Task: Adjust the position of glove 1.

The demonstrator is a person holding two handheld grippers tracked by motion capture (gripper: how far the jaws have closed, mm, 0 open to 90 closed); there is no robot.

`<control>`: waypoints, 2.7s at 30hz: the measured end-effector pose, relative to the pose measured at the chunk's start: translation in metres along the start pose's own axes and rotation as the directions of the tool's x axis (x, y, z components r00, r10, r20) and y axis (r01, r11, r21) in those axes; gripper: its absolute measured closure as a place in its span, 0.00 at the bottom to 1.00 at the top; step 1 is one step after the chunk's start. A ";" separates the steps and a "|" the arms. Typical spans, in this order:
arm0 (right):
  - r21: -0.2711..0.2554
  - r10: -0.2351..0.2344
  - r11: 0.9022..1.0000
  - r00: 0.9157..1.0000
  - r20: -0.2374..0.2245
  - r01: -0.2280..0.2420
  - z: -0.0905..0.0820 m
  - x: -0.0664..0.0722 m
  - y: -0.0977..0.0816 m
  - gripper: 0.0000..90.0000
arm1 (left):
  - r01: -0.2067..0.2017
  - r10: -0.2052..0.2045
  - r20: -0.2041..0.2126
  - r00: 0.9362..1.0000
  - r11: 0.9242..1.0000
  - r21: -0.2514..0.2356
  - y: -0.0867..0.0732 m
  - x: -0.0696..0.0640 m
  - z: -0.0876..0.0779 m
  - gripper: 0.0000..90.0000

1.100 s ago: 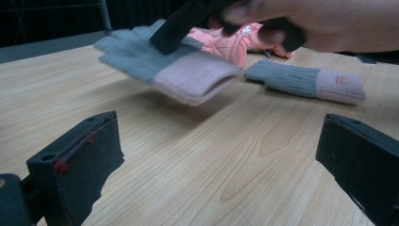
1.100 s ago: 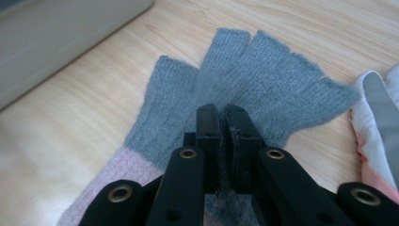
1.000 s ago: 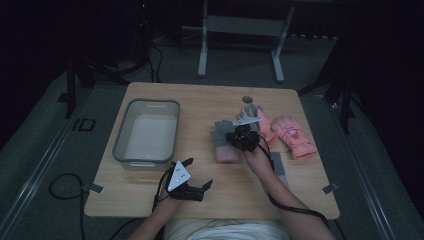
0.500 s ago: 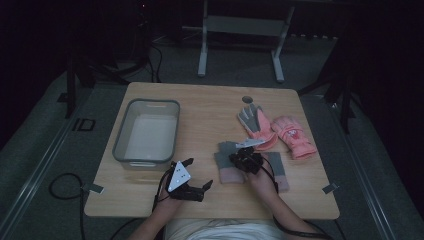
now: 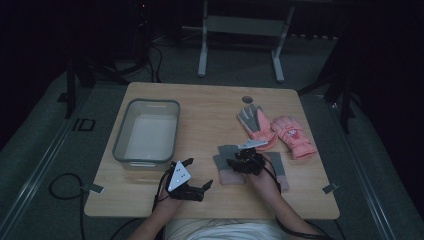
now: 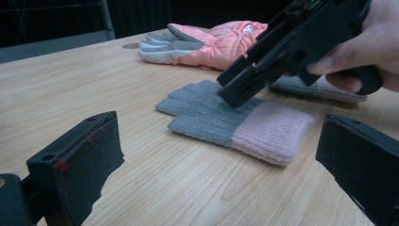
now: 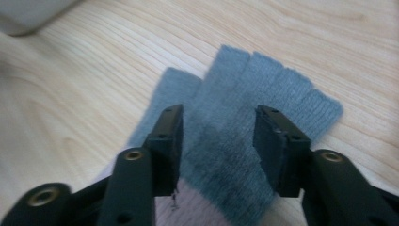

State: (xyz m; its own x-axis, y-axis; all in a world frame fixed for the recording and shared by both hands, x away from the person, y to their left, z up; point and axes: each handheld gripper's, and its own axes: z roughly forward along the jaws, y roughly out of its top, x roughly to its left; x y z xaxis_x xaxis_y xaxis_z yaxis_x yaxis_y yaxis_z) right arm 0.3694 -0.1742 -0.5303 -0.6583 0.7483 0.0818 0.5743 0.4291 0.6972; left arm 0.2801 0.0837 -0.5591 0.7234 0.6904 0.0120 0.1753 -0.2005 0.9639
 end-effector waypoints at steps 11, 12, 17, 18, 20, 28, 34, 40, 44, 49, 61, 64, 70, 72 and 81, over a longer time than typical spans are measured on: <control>-0.101 -0.006 0.995 1.000 -0.021 0.003 -0.052 -0.018 -0.003 0.52 | 0.001 -0.001 -0.003 1.000 1.000 0.001 0.000 0.000 0.000 0.00; -0.109 -0.011 0.994 1.000 -0.014 0.010 -0.058 -0.022 -0.005 0.52 | 0.001 -0.001 -0.003 1.000 1.000 0.001 0.000 0.000 0.000 0.00; -0.099 -0.056 0.994 0.998 0.000 0.055 -0.079 -0.047 -0.019 0.58 | 0.004 -0.004 -0.004 1.000 1.000 -0.006 0.000 0.000 0.000 0.00; -0.088 -0.052 0.995 0.999 -0.001 0.052 -0.083 -0.055 -0.024 0.60 | 0.005 -0.005 -0.004 1.000 1.000 -0.005 0.000 0.001 0.000 0.00; -0.068 -0.041 0.997 0.999 -0.019 0.039 -0.088 -0.067 -0.031 0.61 | 0.008 -0.008 -0.006 1.000 1.000 -0.007 0.000 0.001 0.000 0.00; 0.003 -0.072 0.997 0.997 -0.017 0.072 -0.096 -0.096 -0.056 0.62 | 0.016 -0.016 -0.008 1.000 1.000 -0.008 0.000 0.001 0.000 0.00; 0.045 -0.095 0.994 0.995 -0.011 0.096 -0.083 -0.100 -0.072 0.62 | 0.014 -0.014 -0.008 1.000 1.000 -0.011 0.000 0.001 0.000 0.00; 0.041 -0.083 0.996 0.997 -0.007 0.083 -0.073 -0.103 -0.080 0.66 | 0.010 -0.010 -0.006 1.000 1.000 -0.012 0.000 0.001 0.000 0.00; 0.048 -0.123 0.991 0.992 0.035 0.121 -0.072 -0.096 -0.080 0.76 | 0.008 -0.008 -0.006 1.000 1.000 -0.012 0.000 0.001 0.000 0.00; 0.026 -0.101 0.995 0.991 0.091 0.099 -0.070 -0.087 -0.082 0.89 | 0.006 -0.006 -0.006 1.000 1.000 -0.011 0.000 0.001 0.000 0.00; -0.020 0.001 1.000 0.987 0.158 0.002 -0.088 -0.074 -0.063 0.96 | 0.006 -0.006 -0.005 1.000 1.000 -0.010 0.000 0.001 0.000 0.00; -0.066 -0.004 0.998 0.990 0.142 0.014 -0.101 -0.064 -0.046 0.96 | 0.005 -0.005 -0.003 1.000 1.000 -0.012 0.000 0.000 0.000 0.00; -0.138 0.006 0.990 0.993 0.119 0.011 -0.115 -0.046 -0.017 0.96 | 0.005 -0.005 -0.003 1.000 1.000 -0.010 0.000 0.000 0.000 0.00; -0.155 0.002 0.988 0.994 0.111 0.016 -0.116 -0.040 -0.008 0.96 | 0.003 -0.003 -0.002 1.000 1.000 -0.010 0.000 0.000 0.000 0.00; -0.191 0.024 0.982 0.999 0.045 -0.015 -0.101 -0.016 0.019 0.96 | 0.007 -0.007 0.000 1.000 1.000 -0.010 0.000 0.001 0.000 0.00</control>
State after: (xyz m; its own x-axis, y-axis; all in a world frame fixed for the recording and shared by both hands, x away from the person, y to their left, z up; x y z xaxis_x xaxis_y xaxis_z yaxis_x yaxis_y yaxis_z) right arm 0.3417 -0.2290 -0.4468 -0.6222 0.7800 0.0663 0.4806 0.3138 0.8189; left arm 0.2805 0.0841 -0.5593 0.7222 0.6916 0.0049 0.1738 -0.1883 0.9666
